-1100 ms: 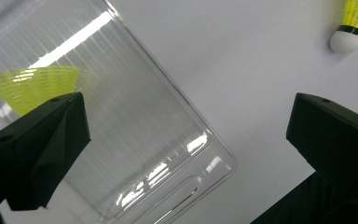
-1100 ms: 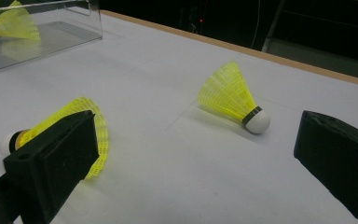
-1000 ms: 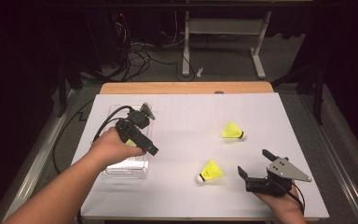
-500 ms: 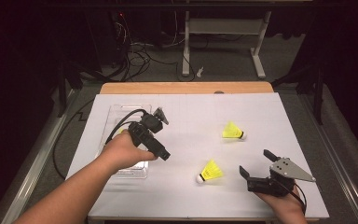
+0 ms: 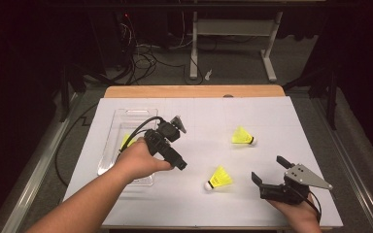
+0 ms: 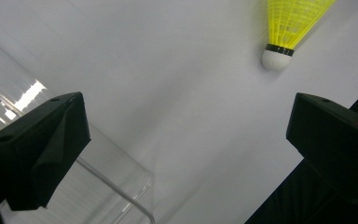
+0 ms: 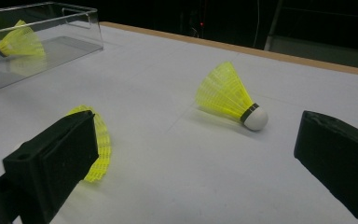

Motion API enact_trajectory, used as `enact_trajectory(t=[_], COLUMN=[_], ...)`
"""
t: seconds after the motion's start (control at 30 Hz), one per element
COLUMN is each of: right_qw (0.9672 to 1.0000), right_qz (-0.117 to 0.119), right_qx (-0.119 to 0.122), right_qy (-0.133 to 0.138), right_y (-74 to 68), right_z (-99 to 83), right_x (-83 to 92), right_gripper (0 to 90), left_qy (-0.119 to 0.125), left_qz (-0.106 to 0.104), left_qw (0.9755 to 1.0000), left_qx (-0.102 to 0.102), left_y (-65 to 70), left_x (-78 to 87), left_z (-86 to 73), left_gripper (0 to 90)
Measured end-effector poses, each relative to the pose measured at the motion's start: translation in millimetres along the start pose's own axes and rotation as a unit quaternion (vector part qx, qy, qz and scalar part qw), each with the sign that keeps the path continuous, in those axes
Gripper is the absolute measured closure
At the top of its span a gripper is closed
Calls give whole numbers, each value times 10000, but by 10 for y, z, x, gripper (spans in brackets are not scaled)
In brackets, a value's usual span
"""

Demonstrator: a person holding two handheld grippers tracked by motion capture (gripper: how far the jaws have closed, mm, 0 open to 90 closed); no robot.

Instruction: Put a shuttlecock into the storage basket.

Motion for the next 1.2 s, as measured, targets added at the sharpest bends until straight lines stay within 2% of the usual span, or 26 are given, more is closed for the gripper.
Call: enact_trajectory(t=[0.27,0.33,0.7,1.2], right_qw=[10000,10000,10000,10000], right_qz=[-34,-28,-16,-3], right_qx=[-28,3,38,77], right_qy=[-7,-17,-17,-56], right_y=[31,28,19,6], right_z=[-13,-15,-15,-24], right_x=[-2,-3,-8,-14], right_gripper=[3,3,3,3], left_qy=[15,-10,-107,-198], left_qz=[-78,-160,-255,-430], left_qw=[9999,9998,9991,9976], left_qx=[-98,-142,-311,-505], left_y=[113,164,296,494], left_x=[-90,-128,-276,-569], left_z=[60,80,121,159], left_gripper=[5,5,6,6])
Point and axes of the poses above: each handheld gripper's, and its own axes: x roughly backward along the jaws, z roughly out of its top, y roughly to its right, the point moved 10 cm from there along -x, roughly forward along the jaws
